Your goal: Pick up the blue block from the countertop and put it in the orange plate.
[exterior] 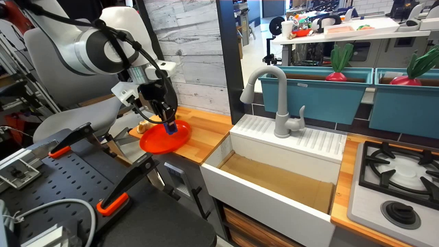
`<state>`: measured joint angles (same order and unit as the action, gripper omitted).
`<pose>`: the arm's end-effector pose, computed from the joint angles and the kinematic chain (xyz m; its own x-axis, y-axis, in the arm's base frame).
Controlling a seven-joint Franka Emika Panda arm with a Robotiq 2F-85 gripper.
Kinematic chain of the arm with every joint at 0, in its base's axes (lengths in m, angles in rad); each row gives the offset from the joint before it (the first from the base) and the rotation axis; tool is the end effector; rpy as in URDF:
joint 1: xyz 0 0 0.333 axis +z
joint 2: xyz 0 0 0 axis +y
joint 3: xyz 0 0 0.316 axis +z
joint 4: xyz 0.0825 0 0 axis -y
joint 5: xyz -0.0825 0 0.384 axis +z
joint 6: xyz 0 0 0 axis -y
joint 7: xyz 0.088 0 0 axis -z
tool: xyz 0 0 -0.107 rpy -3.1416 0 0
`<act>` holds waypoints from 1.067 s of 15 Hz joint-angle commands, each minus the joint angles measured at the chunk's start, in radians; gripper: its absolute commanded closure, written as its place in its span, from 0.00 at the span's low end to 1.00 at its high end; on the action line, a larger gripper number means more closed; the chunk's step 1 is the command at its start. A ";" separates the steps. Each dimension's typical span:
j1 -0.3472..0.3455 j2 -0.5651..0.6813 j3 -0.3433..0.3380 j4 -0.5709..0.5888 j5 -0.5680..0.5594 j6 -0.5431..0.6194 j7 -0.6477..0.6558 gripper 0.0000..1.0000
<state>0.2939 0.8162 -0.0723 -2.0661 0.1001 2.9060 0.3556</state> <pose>0.5443 0.1133 0.0358 0.9779 -0.2057 0.0363 -0.2064 -0.9784 0.0150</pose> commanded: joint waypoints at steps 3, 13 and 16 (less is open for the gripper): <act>0.000 0.038 0.006 0.019 -0.008 0.006 -0.025 0.84; -0.012 0.039 0.019 0.037 0.003 -0.017 -0.029 0.08; 0.006 -0.047 0.024 -0.024 -0.006 -0.024 -0.035 0.00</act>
<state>0.2949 0.8608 -0.0634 -2.0315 0.1006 2.9043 0.3431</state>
